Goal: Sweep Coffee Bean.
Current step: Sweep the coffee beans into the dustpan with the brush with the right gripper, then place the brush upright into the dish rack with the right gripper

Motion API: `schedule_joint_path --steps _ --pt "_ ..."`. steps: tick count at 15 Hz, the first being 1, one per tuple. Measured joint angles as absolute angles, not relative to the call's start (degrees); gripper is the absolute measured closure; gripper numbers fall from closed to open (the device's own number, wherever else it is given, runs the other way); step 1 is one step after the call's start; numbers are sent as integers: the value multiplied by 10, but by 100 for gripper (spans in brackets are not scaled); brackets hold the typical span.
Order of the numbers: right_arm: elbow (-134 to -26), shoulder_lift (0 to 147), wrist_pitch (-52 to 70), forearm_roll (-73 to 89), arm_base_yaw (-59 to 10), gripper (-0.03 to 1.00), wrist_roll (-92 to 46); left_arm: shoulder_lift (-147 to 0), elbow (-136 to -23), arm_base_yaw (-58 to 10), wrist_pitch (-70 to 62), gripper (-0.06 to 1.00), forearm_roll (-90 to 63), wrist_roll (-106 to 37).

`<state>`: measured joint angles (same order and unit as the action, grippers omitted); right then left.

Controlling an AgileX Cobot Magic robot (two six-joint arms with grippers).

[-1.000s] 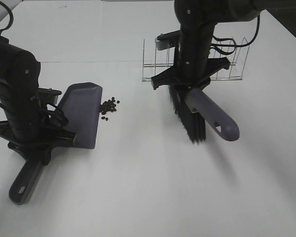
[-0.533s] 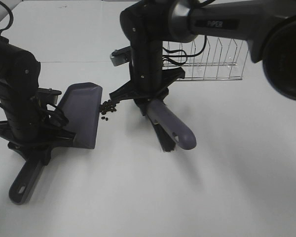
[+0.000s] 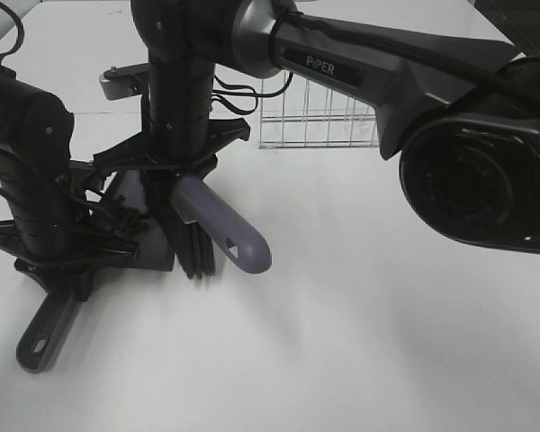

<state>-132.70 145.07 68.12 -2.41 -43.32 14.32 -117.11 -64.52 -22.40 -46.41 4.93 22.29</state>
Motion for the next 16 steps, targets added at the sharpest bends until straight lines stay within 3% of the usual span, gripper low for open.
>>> schedule_joint_path --steps 3,11,16 --pt "-1376 1451 699 -69 -434 69 139 -1171 -645 -224 -465 68 49 223" --pt "-1375 1365 705 -171 -431 69 92 -1171 -645 -224 -467 68 49 223" --pt "-1292 1275 705 -170 -327 69 86 -1171 -645 -224 -468 68 48 223"
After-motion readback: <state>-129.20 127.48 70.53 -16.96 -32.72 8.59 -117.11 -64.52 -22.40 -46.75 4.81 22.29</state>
